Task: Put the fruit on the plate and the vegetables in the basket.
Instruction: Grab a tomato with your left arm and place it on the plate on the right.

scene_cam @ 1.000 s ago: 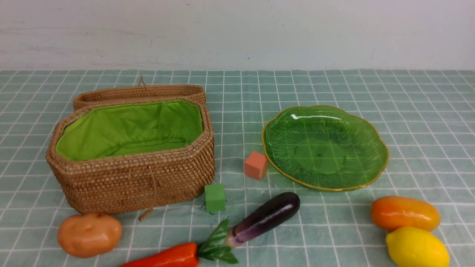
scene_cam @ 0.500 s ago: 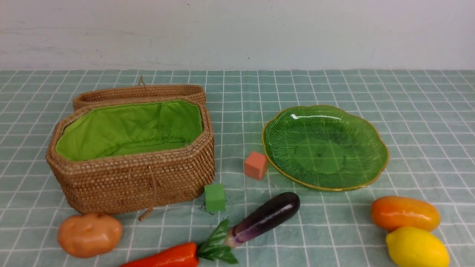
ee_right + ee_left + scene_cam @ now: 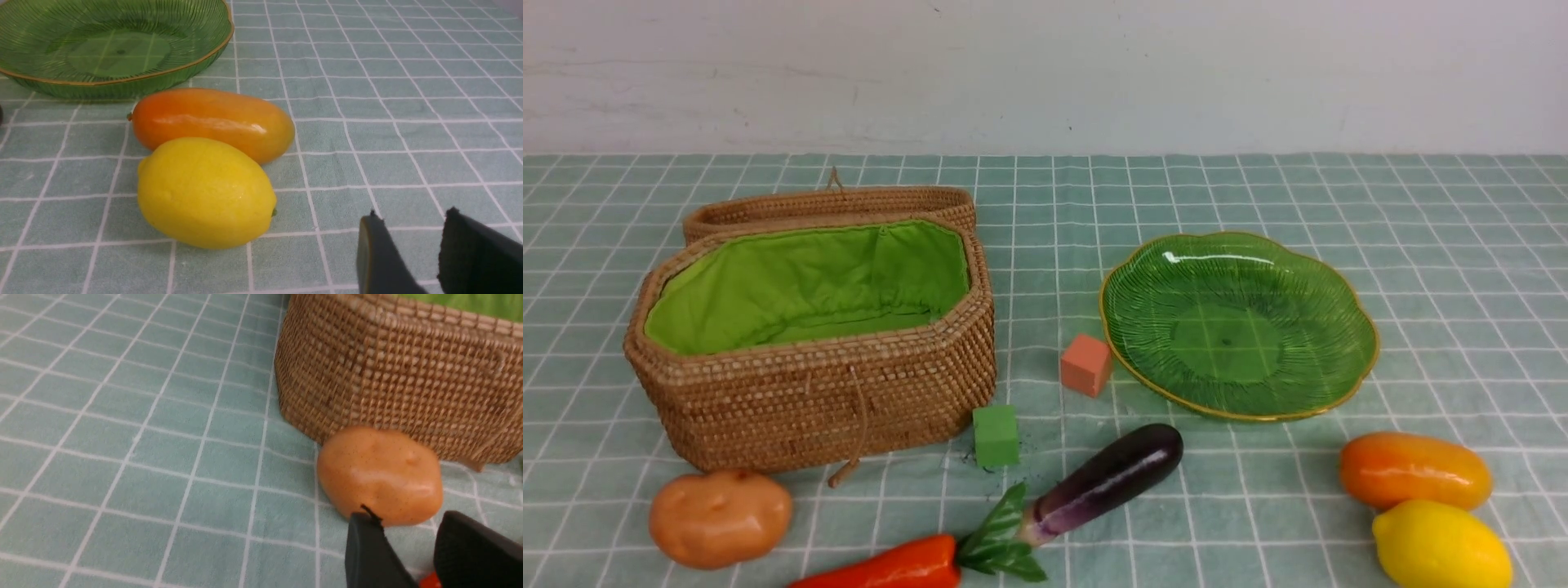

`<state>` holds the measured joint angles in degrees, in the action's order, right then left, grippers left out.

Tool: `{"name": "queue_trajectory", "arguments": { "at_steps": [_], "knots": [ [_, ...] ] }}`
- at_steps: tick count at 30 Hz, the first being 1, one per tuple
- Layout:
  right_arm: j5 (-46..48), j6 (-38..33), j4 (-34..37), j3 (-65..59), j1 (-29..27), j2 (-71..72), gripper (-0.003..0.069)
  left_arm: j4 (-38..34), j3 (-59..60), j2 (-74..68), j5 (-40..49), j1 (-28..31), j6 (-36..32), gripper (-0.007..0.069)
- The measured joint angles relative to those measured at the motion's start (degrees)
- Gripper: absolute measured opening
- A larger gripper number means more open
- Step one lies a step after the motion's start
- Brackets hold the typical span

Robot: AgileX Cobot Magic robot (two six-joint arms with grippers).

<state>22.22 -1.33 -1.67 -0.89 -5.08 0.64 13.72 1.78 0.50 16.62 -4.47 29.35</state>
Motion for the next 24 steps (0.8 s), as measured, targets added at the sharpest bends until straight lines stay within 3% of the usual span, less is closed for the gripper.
{"name": "queue_trajectory", "arguments": {
  "at_steps": [4, 7, 12, 16, 18, 24],
  "knots": [
    [0.0, 0.0, 0.0, 0.0, 0.0, 0.0, 0.0242, -3.07, 0.0, 0.0, -9.98, 0.0, 4.24, 0.0239],
    [0.0, 0.0, 0.0, 0.0, 0.0, 0.0, 0.0242, -3.88, 0.0, 0.0, -23.29, 0.0, 6.25, 0.0239],
    [0.0, 0.0, 0.0, 0.0, 0.0, 0.0, 0.0242, -3.8, -4.62, 0.0, -27.89, 0.0, 9.99, 0.0239],
    [0.0, 0.0, 0.0, 0.0, 0.0, 0.0, 0.0242, -1.59, -14.46, -0.36, -24.79, 0.0, 10.91, 0.0239],
    [0.0, 0.0, 0.0, 0.0, 0.0, 0.0, 0.0242, -0.84, -24.04, -3.26, -18.83, 0.0, 12.05, 0.0239],
    [0.0, 0.0, 0.0, 0.0, 0.0, 0.0, 0.0242, -0.66, -40.66, -16.61, 9.61, 0.0, 12.82, 0.0239]
  ]
}}
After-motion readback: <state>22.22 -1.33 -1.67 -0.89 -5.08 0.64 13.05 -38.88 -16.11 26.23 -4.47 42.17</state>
